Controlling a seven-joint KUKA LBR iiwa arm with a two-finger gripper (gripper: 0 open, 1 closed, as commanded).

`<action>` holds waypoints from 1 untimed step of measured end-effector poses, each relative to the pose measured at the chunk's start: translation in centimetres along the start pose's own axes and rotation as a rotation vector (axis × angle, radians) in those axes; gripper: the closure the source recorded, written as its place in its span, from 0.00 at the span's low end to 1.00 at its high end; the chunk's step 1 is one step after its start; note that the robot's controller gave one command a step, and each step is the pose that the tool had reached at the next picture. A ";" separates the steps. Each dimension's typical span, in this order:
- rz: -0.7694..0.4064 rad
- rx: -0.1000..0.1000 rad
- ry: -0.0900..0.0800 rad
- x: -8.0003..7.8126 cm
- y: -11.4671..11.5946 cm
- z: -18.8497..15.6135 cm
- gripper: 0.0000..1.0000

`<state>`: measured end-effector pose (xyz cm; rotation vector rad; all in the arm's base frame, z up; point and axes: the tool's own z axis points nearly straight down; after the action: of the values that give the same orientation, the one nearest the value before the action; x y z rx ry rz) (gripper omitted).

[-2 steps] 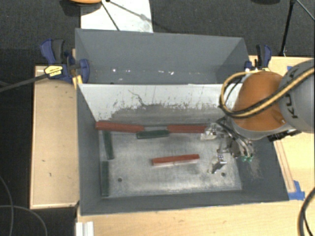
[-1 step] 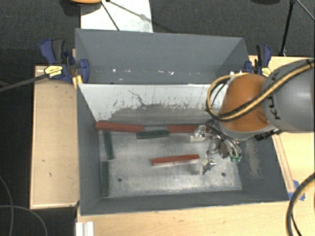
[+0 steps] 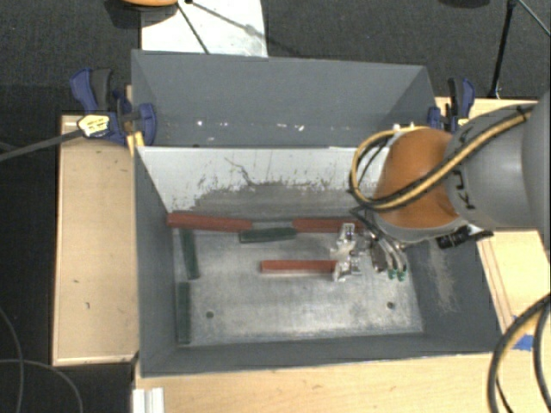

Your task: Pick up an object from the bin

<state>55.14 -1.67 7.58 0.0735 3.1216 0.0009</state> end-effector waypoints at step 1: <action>-0.001 0.000 0.000 0.0 0.0 0.0 1.00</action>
Offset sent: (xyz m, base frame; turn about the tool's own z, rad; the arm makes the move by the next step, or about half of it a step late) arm -0.0080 0.0127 0.1586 -0.0165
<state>55.13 -1.67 7.58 0.0718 3.1217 0.0008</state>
